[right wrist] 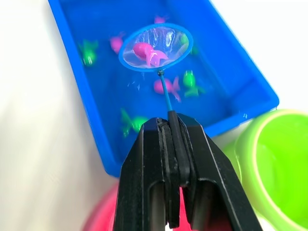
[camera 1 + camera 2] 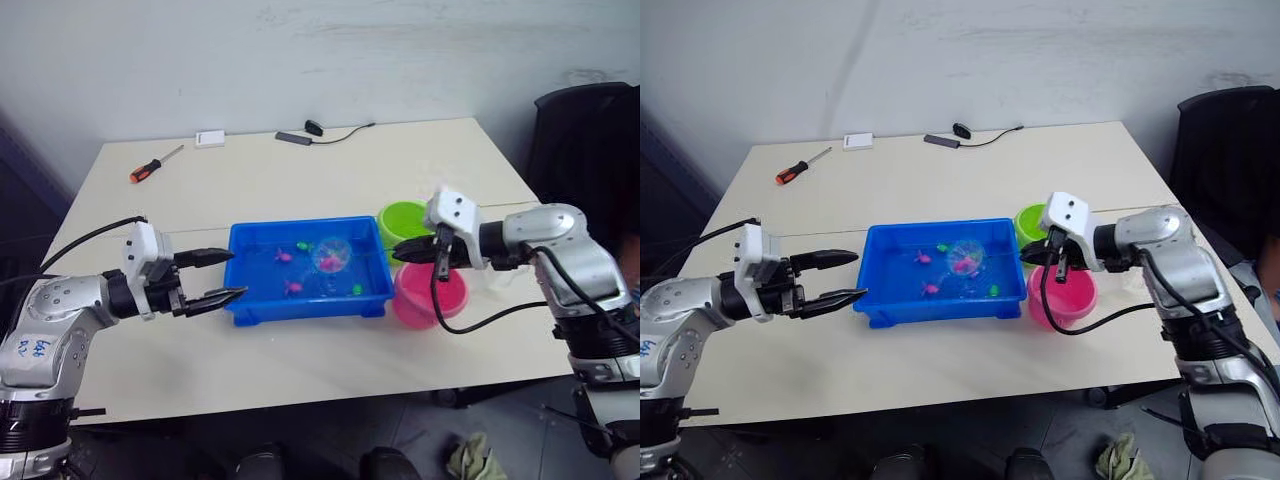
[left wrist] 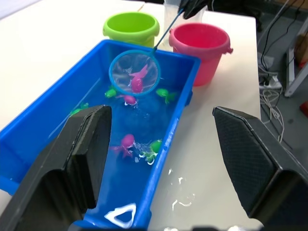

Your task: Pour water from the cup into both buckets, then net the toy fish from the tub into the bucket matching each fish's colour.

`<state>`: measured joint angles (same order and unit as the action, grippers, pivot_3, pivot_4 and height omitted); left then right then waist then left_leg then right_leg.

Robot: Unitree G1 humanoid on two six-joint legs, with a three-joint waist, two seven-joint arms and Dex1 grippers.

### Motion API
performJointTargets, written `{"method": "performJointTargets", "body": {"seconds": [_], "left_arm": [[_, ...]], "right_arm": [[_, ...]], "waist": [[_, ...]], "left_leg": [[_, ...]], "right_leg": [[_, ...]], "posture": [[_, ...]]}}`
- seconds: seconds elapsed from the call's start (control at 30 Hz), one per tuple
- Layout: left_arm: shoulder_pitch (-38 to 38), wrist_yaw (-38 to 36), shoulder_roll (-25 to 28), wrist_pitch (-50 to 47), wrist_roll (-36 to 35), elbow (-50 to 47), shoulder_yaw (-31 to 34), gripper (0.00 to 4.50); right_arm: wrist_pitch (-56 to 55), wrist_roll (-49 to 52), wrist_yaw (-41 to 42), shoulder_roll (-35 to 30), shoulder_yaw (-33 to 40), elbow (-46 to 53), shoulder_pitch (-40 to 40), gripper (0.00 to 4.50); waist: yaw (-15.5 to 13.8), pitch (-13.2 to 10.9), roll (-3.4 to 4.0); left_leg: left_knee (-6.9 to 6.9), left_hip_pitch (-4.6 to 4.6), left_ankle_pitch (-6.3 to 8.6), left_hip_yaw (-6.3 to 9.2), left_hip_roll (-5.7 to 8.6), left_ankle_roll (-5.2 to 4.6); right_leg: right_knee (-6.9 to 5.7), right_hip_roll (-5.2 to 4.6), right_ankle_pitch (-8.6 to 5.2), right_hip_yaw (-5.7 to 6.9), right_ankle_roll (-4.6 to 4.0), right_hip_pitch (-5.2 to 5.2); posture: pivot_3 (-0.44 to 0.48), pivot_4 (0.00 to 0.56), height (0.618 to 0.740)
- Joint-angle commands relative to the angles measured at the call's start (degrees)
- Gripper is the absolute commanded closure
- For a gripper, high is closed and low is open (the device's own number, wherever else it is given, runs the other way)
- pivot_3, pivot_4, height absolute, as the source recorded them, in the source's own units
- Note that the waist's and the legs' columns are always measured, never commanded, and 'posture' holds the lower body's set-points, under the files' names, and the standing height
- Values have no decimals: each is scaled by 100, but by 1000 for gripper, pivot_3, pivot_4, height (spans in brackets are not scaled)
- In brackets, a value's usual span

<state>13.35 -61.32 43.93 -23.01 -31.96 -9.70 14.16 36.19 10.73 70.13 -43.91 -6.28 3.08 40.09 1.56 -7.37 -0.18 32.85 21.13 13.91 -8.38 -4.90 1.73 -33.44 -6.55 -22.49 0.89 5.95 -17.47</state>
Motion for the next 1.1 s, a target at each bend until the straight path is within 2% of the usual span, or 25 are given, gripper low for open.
{"method": "performJointTargets", "body": {"seconds": [0.03, 0.23, 0.53, 0.83, 1.1], "left_arm": [[232, -92, -58, 129, -70, 180, -58, 829], [756, -249, -239, 303, 70, 636, -408, 829], [1475, -578, -532, 621, 289, 1412, -851, 829], [1773, -798, -676, 842, 440, 1850, -1025, 829], [1858, -903, -718, 910, 513, 1964, -1056, 829]], "right_arm": [[479, 491, -116, -149, 448, 564, -141, 4500], [1210, 1074, -444, -495, 1228, 1220, -731, 4500], [1883, 1638, -1308, -752, 2799, 2394, -2214, 4500], [1599, 1676, -1980, -583, 3837, 3017, -3490, 4500], [839, 1541, -2365, -304, 4029, 3303, -4190, 4500]], "waist": [[1, 0, 0], [-39, 0, -1], [-38, 1, -2], [-46, -9, -19], [-75, -13, -26]], "left_leg": [[0, -2, 1, 1, 1, -1], [0, 6, 10, 5, 4, -20], [4, 9, 15, -4, 11, -50], [3, 9, 14, -3, 14, -51], [4, 10, 14, -6, 15, -51]], "right_leg": [[1, 0, 0, 0, 0, -1], [2, 0, 1, 3, 2, -1], [9, 8, 2, -2, 4, 6], [11, 23, 3, -4, 7, 6], [12, 32, 5, -8, 10, 5]], "posture": [[0, 150, 733], [0, 150, 733], [0, 150, 733], [0, 150, 733], [0, 150, 733]]}}
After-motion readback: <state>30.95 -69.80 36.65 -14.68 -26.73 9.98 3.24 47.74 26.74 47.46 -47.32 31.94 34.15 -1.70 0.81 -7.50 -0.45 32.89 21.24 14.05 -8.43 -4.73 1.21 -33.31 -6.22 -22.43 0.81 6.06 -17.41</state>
